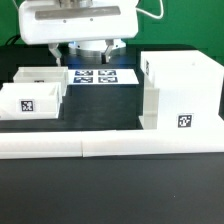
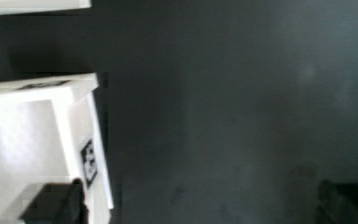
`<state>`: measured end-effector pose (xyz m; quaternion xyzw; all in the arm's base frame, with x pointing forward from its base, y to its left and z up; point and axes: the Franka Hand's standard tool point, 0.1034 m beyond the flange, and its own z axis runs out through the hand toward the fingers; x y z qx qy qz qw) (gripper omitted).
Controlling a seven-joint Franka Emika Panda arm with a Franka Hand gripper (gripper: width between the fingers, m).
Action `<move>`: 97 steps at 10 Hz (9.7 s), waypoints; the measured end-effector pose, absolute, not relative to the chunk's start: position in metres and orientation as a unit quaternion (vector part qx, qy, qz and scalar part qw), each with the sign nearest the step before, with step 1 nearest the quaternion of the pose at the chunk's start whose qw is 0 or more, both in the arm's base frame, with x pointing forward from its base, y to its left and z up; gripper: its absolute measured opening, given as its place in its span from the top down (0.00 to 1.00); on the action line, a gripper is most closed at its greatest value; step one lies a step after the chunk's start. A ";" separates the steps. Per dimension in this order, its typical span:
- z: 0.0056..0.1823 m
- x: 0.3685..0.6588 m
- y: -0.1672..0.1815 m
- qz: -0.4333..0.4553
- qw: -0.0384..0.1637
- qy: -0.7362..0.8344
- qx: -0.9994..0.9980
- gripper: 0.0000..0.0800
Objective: Assemble drawer
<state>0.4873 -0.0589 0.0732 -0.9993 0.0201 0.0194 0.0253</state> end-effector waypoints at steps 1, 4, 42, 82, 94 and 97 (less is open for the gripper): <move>0.069 0.488 -0.065 0.020 0.024 -0.001 -1.000 0.19; 0.068 0.490 -0.066 0.019 0.024 -0.013 -0.999 0.19; 0.037 0.507 -0.052 0.017 0.017 -0.126 -0.992 0.95; 0.021 0.550 -0.033 0.018 -0.028 -0.675 -0.737 0.95; 0.017 0.547 -0.014 0.024 -0.023 -0.690 -0.723 0.95; 0.018 0.549 -0.013 0.024 -0.021 -0.684 -0.729 0.95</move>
Offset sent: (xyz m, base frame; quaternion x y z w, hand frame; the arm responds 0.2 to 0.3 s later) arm 0.0000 0.0000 0.0000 0.0000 0.0000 0.0000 1.0000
